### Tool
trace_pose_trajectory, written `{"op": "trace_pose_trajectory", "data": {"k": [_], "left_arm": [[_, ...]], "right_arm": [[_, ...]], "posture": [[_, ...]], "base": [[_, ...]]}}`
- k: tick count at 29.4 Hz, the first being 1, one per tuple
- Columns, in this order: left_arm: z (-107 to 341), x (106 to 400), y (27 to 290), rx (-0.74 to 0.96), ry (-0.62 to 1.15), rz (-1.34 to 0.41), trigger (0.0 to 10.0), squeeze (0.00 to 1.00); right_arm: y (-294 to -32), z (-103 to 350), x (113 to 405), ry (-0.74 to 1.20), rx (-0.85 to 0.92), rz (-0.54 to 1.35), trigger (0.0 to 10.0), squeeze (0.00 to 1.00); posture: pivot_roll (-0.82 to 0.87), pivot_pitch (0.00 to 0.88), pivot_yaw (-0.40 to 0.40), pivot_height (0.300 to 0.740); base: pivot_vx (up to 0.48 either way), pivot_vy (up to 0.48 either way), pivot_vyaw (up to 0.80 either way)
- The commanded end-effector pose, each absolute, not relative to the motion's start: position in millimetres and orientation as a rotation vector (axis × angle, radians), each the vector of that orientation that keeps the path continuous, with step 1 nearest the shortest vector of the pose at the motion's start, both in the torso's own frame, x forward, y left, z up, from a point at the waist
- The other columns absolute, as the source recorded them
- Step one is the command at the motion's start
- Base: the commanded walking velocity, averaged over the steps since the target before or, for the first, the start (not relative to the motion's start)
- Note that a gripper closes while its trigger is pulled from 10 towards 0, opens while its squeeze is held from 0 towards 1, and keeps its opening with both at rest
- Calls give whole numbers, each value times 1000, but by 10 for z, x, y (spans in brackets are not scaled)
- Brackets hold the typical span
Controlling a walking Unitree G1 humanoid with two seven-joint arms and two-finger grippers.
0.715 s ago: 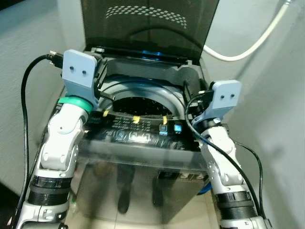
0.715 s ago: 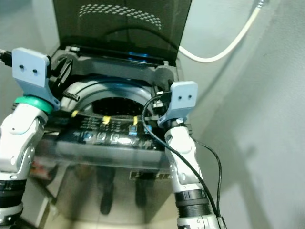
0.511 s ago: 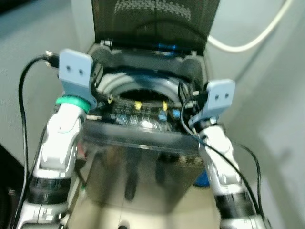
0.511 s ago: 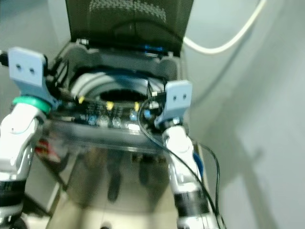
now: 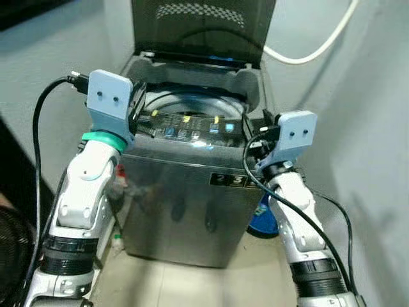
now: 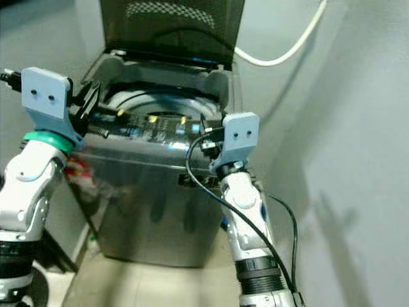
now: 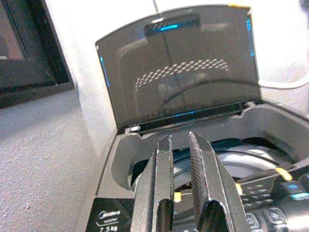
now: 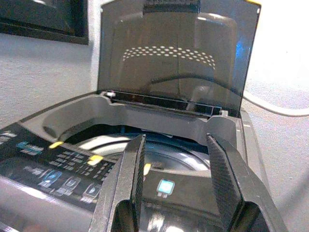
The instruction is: Clothes washing
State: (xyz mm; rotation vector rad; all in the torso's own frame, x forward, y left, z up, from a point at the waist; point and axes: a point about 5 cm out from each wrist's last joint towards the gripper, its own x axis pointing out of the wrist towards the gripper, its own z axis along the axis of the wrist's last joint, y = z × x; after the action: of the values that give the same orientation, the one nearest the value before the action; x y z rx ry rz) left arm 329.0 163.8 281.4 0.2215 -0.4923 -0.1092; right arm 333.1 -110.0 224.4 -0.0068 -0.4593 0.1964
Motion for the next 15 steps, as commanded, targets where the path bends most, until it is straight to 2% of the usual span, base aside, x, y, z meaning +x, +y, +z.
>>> {"op": "trace_pose_trajectory", "data": {"k": [1,5,11,14,15], "left_arm": [[2787,3304,1609,224,-485,-125,10000,0],[2764,3313,1605,224,-479,-128,10000,0],[2485,3344,1543,215,-380,-165,10000,0],[2243,3340,1479,206,-296,-194,10000,0],[2021,3324,1439,187,-222,-198,10000,0]], "right_arm": [[-1132,2216,3328,-454,-11,184,10000,0],[-1128,2193,3335,-444,-18,190,10000,0],[-1195,1811,3357,-314,-68,207,10000,0],[-1252,1564,3336,-228,-101,218,10000,0],[-1299,1337,3293,-149,-120,236,10000,0]], "posture": [[114,0,6,740],[112,0,5,740],[107,0,4,740],[102,0,5,740],[99,0,5,740]], "base": [[-356,0,0],[-356,0,0],[0,0,0],[0,0,0],[0,0,0]]}}
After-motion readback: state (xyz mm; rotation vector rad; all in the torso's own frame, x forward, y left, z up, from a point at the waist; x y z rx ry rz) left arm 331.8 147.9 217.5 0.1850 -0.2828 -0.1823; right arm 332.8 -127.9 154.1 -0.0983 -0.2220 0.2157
